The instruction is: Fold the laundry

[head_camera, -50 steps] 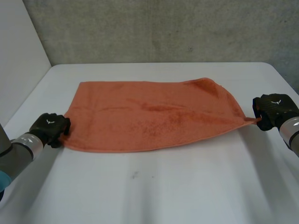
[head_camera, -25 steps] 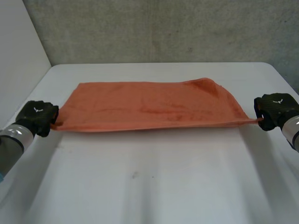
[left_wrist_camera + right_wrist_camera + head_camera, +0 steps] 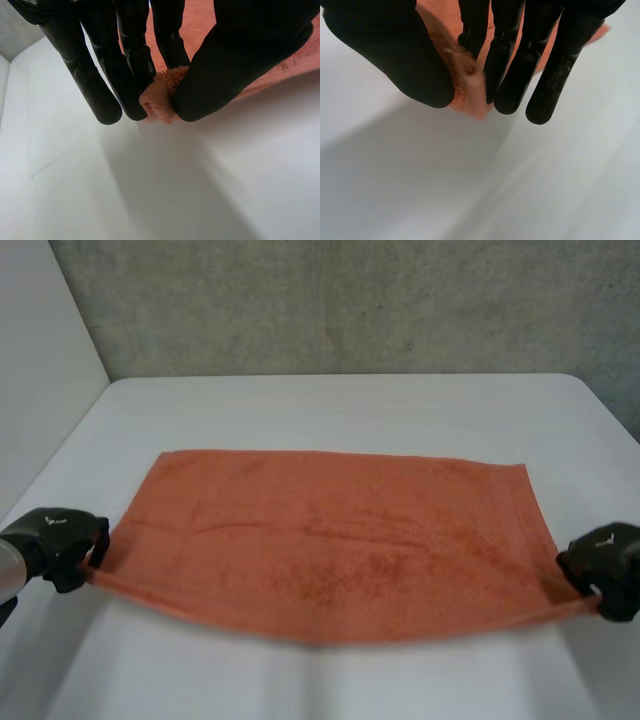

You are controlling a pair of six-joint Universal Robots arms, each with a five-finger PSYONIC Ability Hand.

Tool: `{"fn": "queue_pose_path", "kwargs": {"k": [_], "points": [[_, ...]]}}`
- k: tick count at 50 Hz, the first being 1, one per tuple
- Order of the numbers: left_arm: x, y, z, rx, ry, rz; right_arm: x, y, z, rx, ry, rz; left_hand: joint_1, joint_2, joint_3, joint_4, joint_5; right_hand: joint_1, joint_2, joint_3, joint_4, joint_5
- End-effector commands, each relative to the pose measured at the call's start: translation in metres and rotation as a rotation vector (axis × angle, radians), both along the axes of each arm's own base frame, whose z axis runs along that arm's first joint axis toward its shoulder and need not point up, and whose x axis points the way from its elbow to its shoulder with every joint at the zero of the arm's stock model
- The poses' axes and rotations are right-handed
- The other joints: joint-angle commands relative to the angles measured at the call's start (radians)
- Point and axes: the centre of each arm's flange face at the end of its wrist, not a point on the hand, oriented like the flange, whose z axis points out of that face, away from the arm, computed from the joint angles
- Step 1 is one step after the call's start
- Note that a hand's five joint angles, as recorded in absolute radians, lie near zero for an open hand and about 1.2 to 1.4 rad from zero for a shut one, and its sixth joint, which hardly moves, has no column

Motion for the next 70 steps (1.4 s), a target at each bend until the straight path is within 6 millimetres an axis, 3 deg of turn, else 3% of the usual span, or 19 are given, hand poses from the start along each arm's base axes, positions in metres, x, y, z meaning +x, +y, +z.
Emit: {"fn": "queue_pose_path", "kwargs": {"k": [1,7,12,20,28,43,44,45,46,47,48,49,50,53,56,58,61,66,70], "points": [[-0.010,-0.039,-0.014,-0.100,-0.009,-0.047,0.000,-0.039,-0.008,-0.139,-0.053,-0.056,0.243,0.181,0.186,0.180,0.212,0.420,0.221,0.211,0.205,0.234],[-0.024,-0.070,-0.019,-0.193,-0.009,-0.089,0.009,-0.066,-0.015,-0.199,-0.131,-0.089,0.243,0.181,0.186,0.180,0.212,0.420,0.221,0.211,0.205,0.234],[-0.045,-0.115,-0.023,-0.332,0.001,-0.114,0.020,-0.102,-0.022,-0.309,-0.205,-0.124,0.243,0.181,0.186,0.180,0.212,0.420,0.221,0.211,0.205,0.234],[-0.060,-0.154,-0.031,-0.427,0.014,-0.094,0.037,-0.135,-0.032,-0.445,-0.186,-0.141,0.243,0.181,0.186,0.180,0.212,0.420,0.221,0.211,0.205,0.234],[-0.076,-0.169,-0.050,-0.475,0.021,-0.123,0.049,-0.156,-0.047,-0.516,-0.183,-0.135,0.243,0.181,0.186,0.180,0.212,0.420,0.221,0.211,0.205,0.234],[-0.082,-0.191,-0.068,-0.530,0.028,-0.130,0.051,-0.182,-0.050,-0.656,-0.190,-0.153,0.243,0.181,0.186,0.180,0.212,0.420,0.221,0.211,0.205,0.234],[-0.084,-0.191,-0.067,-0.542,0.030,-0.136,0.053,-0.182,-0.052,-0.654,-0.193,-0.150,0.243,0.181,0.186,0.180,0.212,0.253,0.054,0.043,0.037,0.066],[-0.084,-0.191,-0.067,-0.542,0.031,-0.136,0.053,-0.182,-0.052,-0.654,-0.193,-0.150,0.243,0.181,0.186,0.180,0.212,0.251,0.052,0.042,0.035,0.065],[-0.087,-0.191,-0.067,-0.559,0.032,-0.143,0.055,-0.182,-0.051,-0.657,-0.194,-0.148,-0.013,-0.075,-0.070,-0.076,-0.043,-0.377,-0.576,-0.586,-0.593,-0.563],[-0.091,-0.190,-0.065,-0.584,0.034,-0.152,0.058,-0.181,-0.051,-0.659,-0.196,-0.147,-0.503,-0.565,-0.560,-0.566,-0.534,-0.802,-1.000,-1.011,-1.017,-0.988],[-0.091,-0.190,-0.065,-0.584,0.034,-0.152,0.058,-0.181,-0.051,-0.659,-0.196,-0.147,-0.508,-0.570,-0.565,-0.571,-0.539,-0.802,-1.000,-1.011,-1.017,-0.988],[-0.094,-0.188,-0.067,-0.595,0.035,-0.160,0.058,-0.181,-0.049,-0.664,-0.197,-0.154,-0.814,-0.876,-0.871,-0.877,-0.844,-0.802,-1.000,-1.011,-1.017,-0.988],[-0.094,-0.188,-0.067,-0.596,0.035,-0.160,0.058,-0.181,-0.049,-0.664,-0.197,-0.154,-0.817,-0.879,-0.874,-0.880,-0.847,-0.802,-1.000,-1.011,-1.017,-0.988],[-0.099,-0.183,-0.060,-0.638,0.043,-0.172,0.058,-0.181,-0.041,-0.681,-0.209,-0.170,-0.878,-0.940,-0.935,-0.941,-0.909,-0.802,-1.000,-1.011,-1.017,-0.988],[-0.100,-0.183,-0.047,-0.688,0.048,-0.170,0.057,-0.180,-0.024,-0.710,-0.244,-0.183,-0.934,-0.996,-0.991,-0.997,-0.965,-0.802,-1.000,-1.011,-1.017,-0.988],[-0.099,-0.179,-0.034,-0.711,0.050,-0.167,0.056,-0.177,-0.001,-0.744,-0.294,-0.202,-0.931,-0.993,-0.988,-0.994,-0.962,-0.802,-1.000,-1.011,-1.017,-0.988],[-0.099,-0.177,-0.025,-0.722,0.053,-0.166,0.055,-0.175,0.011,-0.760,-0.322,-0.212,-0.931,-0.993,-0.988,-0.994,-0.962,-0.802,-1.000,-1.011,-1.017,-0.988],[-0.097,-0.159,0.006,-0.749,0.074,-0.159,0.052,-0.156,0.058,-0.817,-0.407,-0.227,-0.928,-0.990,-0.985,-0.991,-0.959,-0.802,-1.000,-1.011,-1.017,-0.988],[-0.094,-0.146,0.019,-0.742,0.106,-0.149,0.053,-0.141,0.072,-0.821,-0.427,-0.214,-0.925,-0.987,-0.982,-0.988,-0.956,-0.802,-1.000,-1.011,-1.017,-0.988]]}}
